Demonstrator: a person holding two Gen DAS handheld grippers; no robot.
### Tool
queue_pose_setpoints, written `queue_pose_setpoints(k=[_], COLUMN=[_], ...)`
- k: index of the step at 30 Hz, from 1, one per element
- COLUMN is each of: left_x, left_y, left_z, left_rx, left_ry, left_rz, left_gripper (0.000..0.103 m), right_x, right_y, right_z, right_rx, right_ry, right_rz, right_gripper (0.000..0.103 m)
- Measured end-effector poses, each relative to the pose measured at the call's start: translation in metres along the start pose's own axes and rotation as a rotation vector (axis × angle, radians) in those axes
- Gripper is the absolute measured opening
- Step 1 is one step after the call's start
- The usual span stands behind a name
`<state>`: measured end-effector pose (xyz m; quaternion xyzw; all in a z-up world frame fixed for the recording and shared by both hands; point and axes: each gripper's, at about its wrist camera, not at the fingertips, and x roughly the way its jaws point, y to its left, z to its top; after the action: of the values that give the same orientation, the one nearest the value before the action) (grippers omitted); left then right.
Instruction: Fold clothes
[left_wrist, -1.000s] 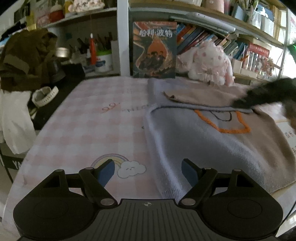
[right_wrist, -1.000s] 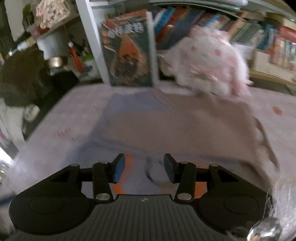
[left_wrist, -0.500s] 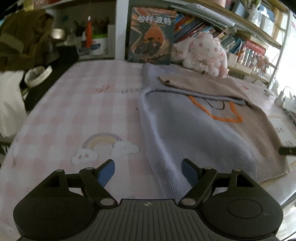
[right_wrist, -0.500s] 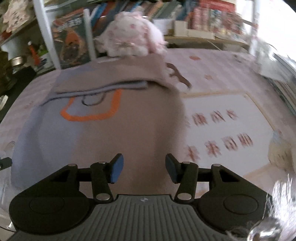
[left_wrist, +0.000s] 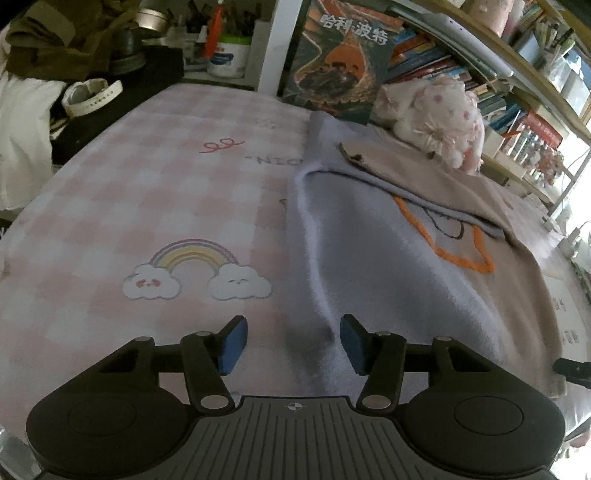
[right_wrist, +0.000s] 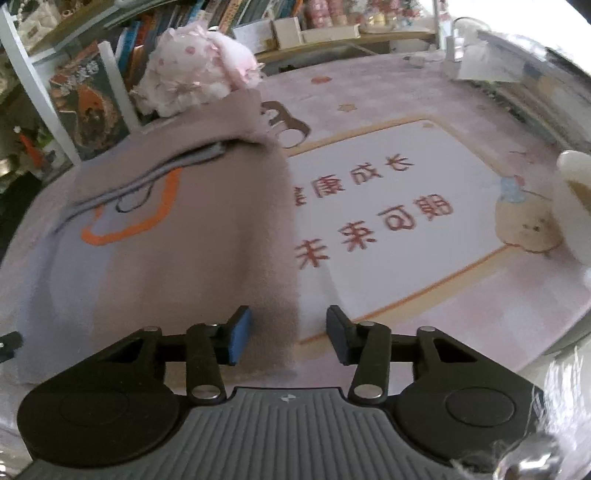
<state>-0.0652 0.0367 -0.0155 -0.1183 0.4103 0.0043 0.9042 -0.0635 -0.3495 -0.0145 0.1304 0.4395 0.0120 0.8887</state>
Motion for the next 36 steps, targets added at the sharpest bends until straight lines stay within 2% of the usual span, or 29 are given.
queue_pose_setpoints(k=[1, 2, 3, 5, 9, 11, 13, 14, 15, 16, 18, 20, 23, 27, 28, 30, 31, 32, 36], left_x=[0.002, 0.003, 0.005, 0.002, -0.02, -0.018, -0.011, -0.009, -0.007, -0.006, -0.004, -0.001, 0.002, 0.009, 0.009, 0.013, 0.015, 0.014, 0.001], left_y=[-0.001, -0.003, -0.004, -0.012, -0.034, -0.033, -0.024, -0.019, -0.014, -0.009, -0.001, 0.006, 0.009, 0.008, 0.007, 0.004, 0.003, 0.004, 0.007], left_z=[0.001, 0.002, 0.003, 0.005, 0.009, 0.011, 0.011, 0.011, 0.01, 0.01, 0.008, 0.006, 0.005, 0.007, 0.008, 0.011, 0.013, 0.013, 0.015], left_rx=[-0.005, -0.01, -0.015, 0.006, 0.122, 0.119, 0.061, 0.026, -0.017, -0.058, -0.134, -0.194, -0.234, -0.229, -0.217, -0.181, -0.166, -0.163, -0.174], left_ry=[0.002, 0.004, 0.006, -0.012, -0.095, -0.068, -0.033, -0.019, -0.004, 0.007, 0.007, 0.013, 0.02, 0.037, 0.032, 0.043, 0.054, 0.06, 0.014], left_rz=[-0.001, -0.002, -0.003, -0.002, -0.025, -0.012, -0.004, -0.008, -0.021, -0.038, -0.099, -0.156, -0.174, -0.153, -0.143, -0.101, -0.076, -0.07, -0.109], left_gripper=[0.043, 0.025, 0.012, 0.004, 0.006, 0.008, 0.012, 0.017, 0.029, 0.035, 0.056, 0.059, 0.059, 0.053, 0.049, 0.016, 0.008, 0.005, 0.005], right_x=[0.002, 0.004, 0.005, 0.005, -0.011, -0.014, -0.008, -0.005, -0.002, 0.001, 0.005, 0.01, 0.016, 0.021, 0.022, 0.024, 0.024, 0.024, 0.011], right_y=[0.001, 0.003, 0.004, 0.009, 0.011, 0.011, 0.009, 0.007, 0.005, 0.003, -0.002, -0.006, -0.009, -0.012, -0.012, -0.011, -0.009, -0.007, -0.003], right_z=[0.002, 0.004, 0.006, 0.01, 0.019, 0.023, 0.024, 0.025, 0.025, 0.025, 0.025, 0.025, 0.026, 0.028, 0.029, 0.03, 0.031, 0.032, 0.035], right_rx=[-0.006, -0.013, -0.021, -0.041, -0.04, -0.044, -0.04, -0.034, -0.026, -0.017, 0.004, 0.031, 0.061, 0.087, 0.091, 0.083, 0.07, 0.055, 0.016], right_ry=[0.006, 0.012, 0.019, 0.018, -0.047, -0.049, -0.016, 0.001, 0.017, 0.028, 0.04, 0.051, 0.071, 0.081, 0.08, 0.077, 0.077, 0.077, 0.022], right_rz=[0.012, 0.021, 0.029, 0.052, 0.183, 0.193, 0.178, 0.171, 0.166, 0.158, 0.155, 0.159, 0.17, 0.185, 0.188, 0.188, 0.185, 0.183, 0.23], right_gripper=[0.025, 0.017, 0.016, 0.011, 0.011, 0.011, 0.011, 0.012, 0.013, 0.015, 0.02, 0.028, 0.028, 0.028, 0.028, 0.025, 0.014, 0.012, 0.011])
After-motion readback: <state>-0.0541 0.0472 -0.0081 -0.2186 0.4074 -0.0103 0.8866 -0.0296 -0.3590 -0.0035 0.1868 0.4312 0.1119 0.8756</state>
